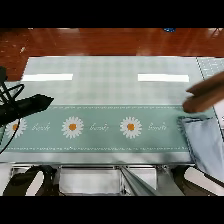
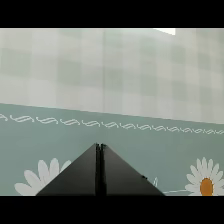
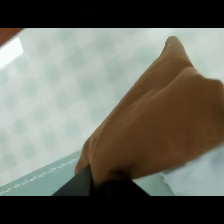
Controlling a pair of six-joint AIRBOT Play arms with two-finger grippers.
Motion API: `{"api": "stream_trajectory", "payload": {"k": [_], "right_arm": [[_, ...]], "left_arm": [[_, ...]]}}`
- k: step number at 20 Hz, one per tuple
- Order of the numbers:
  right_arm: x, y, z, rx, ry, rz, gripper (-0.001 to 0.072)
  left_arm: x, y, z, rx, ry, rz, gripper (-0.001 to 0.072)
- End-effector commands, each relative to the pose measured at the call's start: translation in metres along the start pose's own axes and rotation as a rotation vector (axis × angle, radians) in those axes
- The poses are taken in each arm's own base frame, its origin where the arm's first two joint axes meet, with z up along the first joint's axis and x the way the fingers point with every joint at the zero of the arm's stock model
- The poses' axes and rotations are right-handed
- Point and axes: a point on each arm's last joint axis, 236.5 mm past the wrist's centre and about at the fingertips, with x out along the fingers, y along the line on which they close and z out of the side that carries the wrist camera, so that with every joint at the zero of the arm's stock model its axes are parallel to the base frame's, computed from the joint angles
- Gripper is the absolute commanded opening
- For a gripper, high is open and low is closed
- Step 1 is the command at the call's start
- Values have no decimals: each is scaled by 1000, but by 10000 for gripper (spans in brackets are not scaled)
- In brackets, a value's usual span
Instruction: Fold the shirts.
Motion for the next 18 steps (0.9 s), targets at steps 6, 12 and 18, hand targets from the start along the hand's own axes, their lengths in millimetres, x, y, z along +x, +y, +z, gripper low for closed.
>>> {"api": "stream_trajectory", "payload": {"k": [6,12,18], "right_arm": [[-27,-203,-150,440,166,-645,28],[-14,-255,-248,512,392,-866,167],[9,-271,-214,491,275,-843,410]], "left_arm": [[0,-3,16,-13,-68,-10,23],[26,-20,9,-21,-29,-58,23],[72,-11,26,135,29,-16,23]]}}
